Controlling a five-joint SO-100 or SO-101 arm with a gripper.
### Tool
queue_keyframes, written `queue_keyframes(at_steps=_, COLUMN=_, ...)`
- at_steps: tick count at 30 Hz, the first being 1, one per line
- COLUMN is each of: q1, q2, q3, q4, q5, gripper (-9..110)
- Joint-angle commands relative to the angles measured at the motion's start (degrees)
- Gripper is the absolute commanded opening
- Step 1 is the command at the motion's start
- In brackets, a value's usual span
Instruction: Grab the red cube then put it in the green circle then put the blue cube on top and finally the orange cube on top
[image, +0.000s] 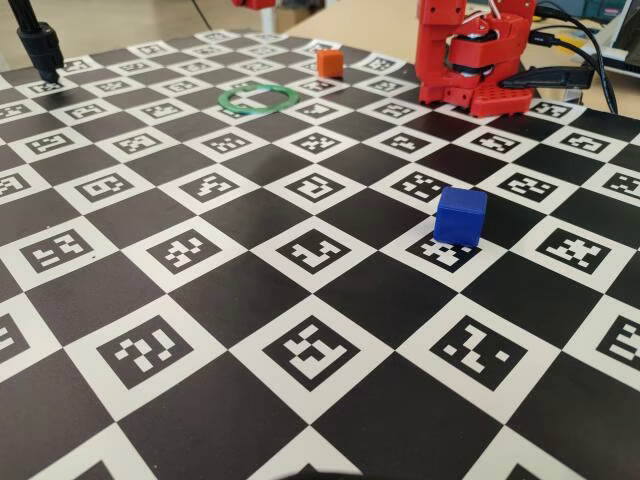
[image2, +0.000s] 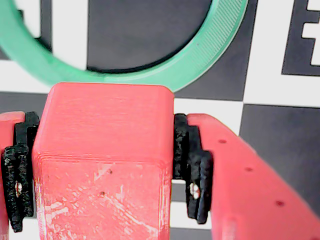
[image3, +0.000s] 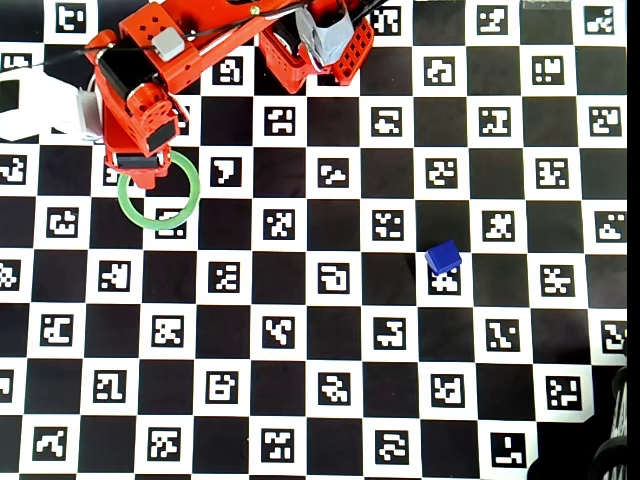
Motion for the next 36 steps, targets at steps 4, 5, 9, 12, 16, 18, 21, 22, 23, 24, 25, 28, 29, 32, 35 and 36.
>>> queue_keyframes(at_steps=4, q1=0.4, q2=6.1, q3=6.5, q4=-9.1, q5=-0.5, gripper=2)
queue_keyframes(at_steps=5, q1=0.4, q2=6.1, q3=7.7, q4=-10.5, q5=-0.5, gripper=2)
queue_keyframes(at_steps=9, q1=0.4, q2=5.6, q3=11.2, q4=-14.7, q5=-0.6, gripper=2)
queue_keyframes(at_steps=12, q1=0.4, q2=5.1, q3=13.0, q4=-17.0, q5=-0.6, gripper=2)
queue_keyframes(at_steps=16, q1=0.5, q2=3.3, q3=14.5, q4=-20.4, q5=-0.3, gripper=2)
queue_keyframes(at_steps=18, q1=0.6, q2=2.5, q3=15.2, q4=-22.2, q5=0.0, gripper=2)
queue_keyframes(at_steps=21, q1=0.8, q2=1.2, q3=15.8, q4=-24.2, q5=0.4, gripper=2)
queue_keyframes(at_steps=22, q1=0.8, q2=0.9, q3=16.1, q4=-24.7, q5=0.4, gripper=2)
queue_keyframes(at_steps=23, q1=0.8, q2=0.6, q3=16.4, q4=-25.4, q5=0.4, gripper=2)
queue_keyframes(at_steps=24, q1=0.8, q2=0.4, q3=16.9, q4=-26.0, q5=0.5, gripper=2)
queue_keyframes(at_steps=25, q1=0.8, q2=0.3, q3=17.2, q4=-26.5, q5=0.6, gripper=2)
queue_keyframes(at_steps=28, q1=0.8, q2=-0.1, q3=18.1, q4=-27.4, q5=0.8, gripper=2)
queue_keyframes(at_steps=29, q1=0.8, q2=-0.3, q3=18.3, q4=-27.5, q5=0.8, gripper=2)
queue_keyframes(at_steps=32, q1=0.7, q2=-0.9, q3=18.9, q4=-28.0, q5=0.8, gripper=2)
queue_keyframes(at_steps=35, q1=0.7, q2=-1.7, q3=18.9, q4=-28.0, q5=1.0, gripper=2)
queue_keyframes(at_steps=36, q1=0.7, q2=-1.9, q3=18.9, q4=-28.0, q5=1.0, gripper=2)
